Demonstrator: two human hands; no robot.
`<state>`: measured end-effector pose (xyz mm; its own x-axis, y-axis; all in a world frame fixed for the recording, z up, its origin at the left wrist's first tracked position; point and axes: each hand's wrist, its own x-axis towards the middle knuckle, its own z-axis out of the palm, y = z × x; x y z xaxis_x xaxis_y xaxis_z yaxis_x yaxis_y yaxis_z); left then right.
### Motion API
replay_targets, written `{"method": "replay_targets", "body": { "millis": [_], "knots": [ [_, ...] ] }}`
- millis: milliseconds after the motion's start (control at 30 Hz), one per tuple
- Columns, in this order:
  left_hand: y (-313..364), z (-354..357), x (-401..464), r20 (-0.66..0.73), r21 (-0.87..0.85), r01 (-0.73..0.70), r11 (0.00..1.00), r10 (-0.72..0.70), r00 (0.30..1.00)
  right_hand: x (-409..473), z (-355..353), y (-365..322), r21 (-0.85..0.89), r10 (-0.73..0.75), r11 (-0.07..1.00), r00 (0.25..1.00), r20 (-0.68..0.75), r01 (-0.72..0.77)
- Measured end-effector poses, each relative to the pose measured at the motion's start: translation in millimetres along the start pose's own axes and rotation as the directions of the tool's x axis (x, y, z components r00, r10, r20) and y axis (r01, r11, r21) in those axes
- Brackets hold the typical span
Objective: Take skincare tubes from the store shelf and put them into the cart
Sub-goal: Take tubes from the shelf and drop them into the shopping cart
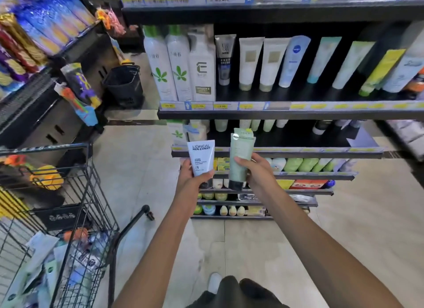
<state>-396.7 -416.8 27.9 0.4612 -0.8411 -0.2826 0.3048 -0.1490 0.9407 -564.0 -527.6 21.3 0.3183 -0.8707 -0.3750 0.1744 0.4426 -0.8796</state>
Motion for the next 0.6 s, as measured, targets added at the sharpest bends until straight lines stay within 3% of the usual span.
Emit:
{"method": "replay_targets", "body": {
  "millis": [133, 600],
  "knots": [
    [-9, -3, 13, -0.005, -0.018, 0.031, 0.999, -0.031, 0.999, 39, 10, 7, -0.089, -0.003, 0.996, 1.0, -0.018, 0.001],
    [-25, -9, 39, -0.031, -0.033, 0.1, 0.994, -0.101, 0.994, 147, 42, -8, -0.134, -0.08, 0.988, 0.995, -0.063, 0.071]
  ]
}}
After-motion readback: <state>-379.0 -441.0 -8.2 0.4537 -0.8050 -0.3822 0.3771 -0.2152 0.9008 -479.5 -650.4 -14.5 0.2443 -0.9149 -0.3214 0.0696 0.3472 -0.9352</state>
